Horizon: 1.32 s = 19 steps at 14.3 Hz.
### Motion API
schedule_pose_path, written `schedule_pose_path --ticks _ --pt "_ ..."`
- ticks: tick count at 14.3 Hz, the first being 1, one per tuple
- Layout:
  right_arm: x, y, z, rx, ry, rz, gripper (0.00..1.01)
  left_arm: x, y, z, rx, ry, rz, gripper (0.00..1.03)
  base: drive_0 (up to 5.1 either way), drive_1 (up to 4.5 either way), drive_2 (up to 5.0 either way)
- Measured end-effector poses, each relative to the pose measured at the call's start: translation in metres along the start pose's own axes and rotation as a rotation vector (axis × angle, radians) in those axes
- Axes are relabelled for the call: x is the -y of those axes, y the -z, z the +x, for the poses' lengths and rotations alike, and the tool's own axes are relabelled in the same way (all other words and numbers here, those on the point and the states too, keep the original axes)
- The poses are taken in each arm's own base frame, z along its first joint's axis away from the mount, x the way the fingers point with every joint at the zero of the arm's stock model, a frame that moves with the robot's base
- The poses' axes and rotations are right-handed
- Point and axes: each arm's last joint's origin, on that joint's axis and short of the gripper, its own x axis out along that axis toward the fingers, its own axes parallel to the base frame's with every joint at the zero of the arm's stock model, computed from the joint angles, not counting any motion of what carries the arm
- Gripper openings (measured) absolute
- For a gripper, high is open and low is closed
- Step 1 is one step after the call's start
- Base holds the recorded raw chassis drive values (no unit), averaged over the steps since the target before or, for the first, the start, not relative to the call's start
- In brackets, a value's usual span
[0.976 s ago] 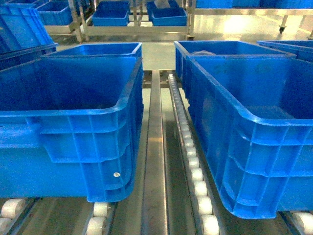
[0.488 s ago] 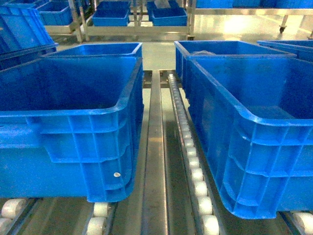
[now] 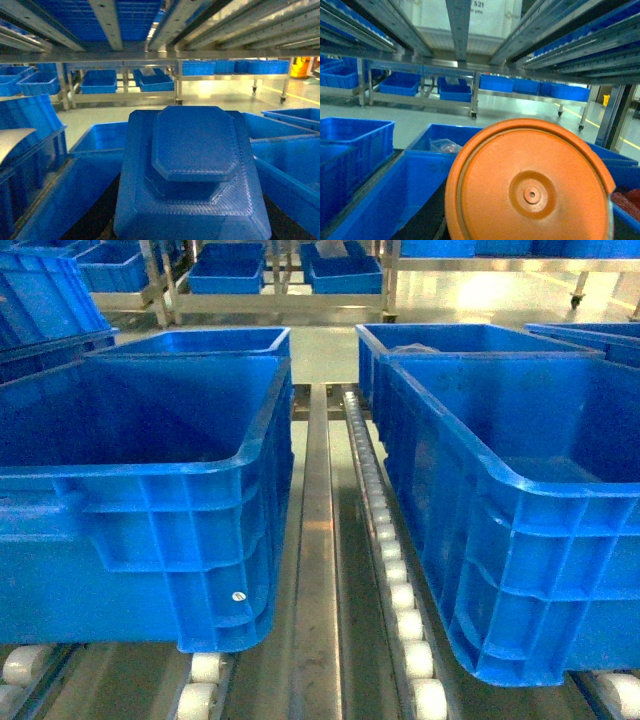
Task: Sort blue parts and orange caps into right shelf containers
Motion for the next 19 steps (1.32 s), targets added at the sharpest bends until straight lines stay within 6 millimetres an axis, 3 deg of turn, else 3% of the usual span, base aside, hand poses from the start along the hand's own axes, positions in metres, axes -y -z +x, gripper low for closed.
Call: schedule_pose_path --ticks 2,5,9,10,13,14,16,19 --pt "-0.007 0.026 0.062 -0.182 -0.024 -0.015 0.43 -0.003 0.019 0.076 -0.115 -0.018 -0.007 0.41 0.0 0.00 0.0" --pt "-0.017 0.062 0.132 -0.324 -0.023 -0.016 0.47 -0.019 0.048 0.139 -0.241 -0.133 -0.069 0.41 0.0 0.00 0.0" --pt "-0.022 0.061 0.138 -0.303 -0.028 -0.004 0.97 -0.026 0.048 0.132 -0.209 -0.124 -0.105 0.85 0.0 0.00 0.0" --pt "-0.022 0.061 0.138 -0.296 -0.028 0.001 0.99 -0.029 0.049 0.130 -0.212 -0.125 -0.108 0.99 0.0 0.00 0.0" --pt "-0.024 0.063 0.136 -0.313 0.015 -0.018 0.98 -0.031 0.046 0.118 -0.206 -0.165 -0.115 0.98 0.0 0.00 0.0" --pt "-0.019 0.061 0.130 -0.243 -0.049 0.032 0.88 -0.031 0.044 0.115 -0.163 -0.162 -0.093 0.90 0.0 0.00 0.0" --pt "-0.012 0.063 0.087 -0.231 -0.079 0.090 0.57 -0.029 0.052 0.073 -0.170 -0.160 -0.050 0.62 0.0 0.00 0.0" --pt "-0.010 0.068 0.044 -0.248 -0.084 0.097 0.18 -0.036 0.062 0.026 -0.185 -0.173 -0.045 0.22 0.0 0.00 0.0"
